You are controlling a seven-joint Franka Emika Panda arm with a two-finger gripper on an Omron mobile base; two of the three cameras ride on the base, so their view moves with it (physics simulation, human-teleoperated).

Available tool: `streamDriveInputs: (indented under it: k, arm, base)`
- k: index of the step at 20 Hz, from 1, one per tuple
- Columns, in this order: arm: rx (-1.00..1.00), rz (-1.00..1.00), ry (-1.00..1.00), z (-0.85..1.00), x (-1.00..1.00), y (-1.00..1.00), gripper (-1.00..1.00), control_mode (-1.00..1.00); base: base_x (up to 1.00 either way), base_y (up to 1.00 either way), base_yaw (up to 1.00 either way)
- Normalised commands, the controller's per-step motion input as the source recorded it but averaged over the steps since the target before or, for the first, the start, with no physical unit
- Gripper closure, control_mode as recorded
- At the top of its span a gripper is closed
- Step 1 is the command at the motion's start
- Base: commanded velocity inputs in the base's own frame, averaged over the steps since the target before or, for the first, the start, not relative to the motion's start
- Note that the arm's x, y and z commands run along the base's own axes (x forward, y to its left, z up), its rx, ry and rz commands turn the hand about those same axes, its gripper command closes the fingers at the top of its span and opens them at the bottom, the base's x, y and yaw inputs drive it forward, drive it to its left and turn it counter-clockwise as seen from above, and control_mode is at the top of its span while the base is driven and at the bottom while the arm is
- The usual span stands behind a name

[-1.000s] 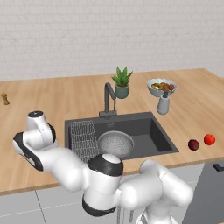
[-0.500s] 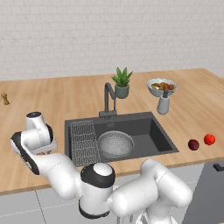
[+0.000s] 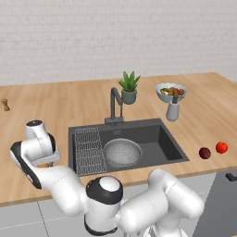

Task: Put the colander in the sink, put the tangerine, apple, pear in the colander, and turn on the sink faucet and pour water over the colander.

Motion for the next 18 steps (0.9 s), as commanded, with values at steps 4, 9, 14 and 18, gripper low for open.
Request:
streamDriveInputs:
  k: [4,9,14,18]
  arm:
    - [-0.01,0.00,0.00,-0.14,0.00,-0.01,-1.00,-1.00]
    - [-0.01,0.00,0.00,-0.19,0.00,0.00,-1.00,-1.00]
    - [0.00,0.00,0.00,-0.14,0.00,0.04,1.00,-1.00]
    - [0.00,0.00,0.00,-0.02,-0.02,0.06,1.00,-1.00]
  base:
    - [0.00,0.00,0.00]
    - [0.00,0.00,0.00]
    - [0.00,0.00,0.00]
    - [0.00,0.00,0.00]
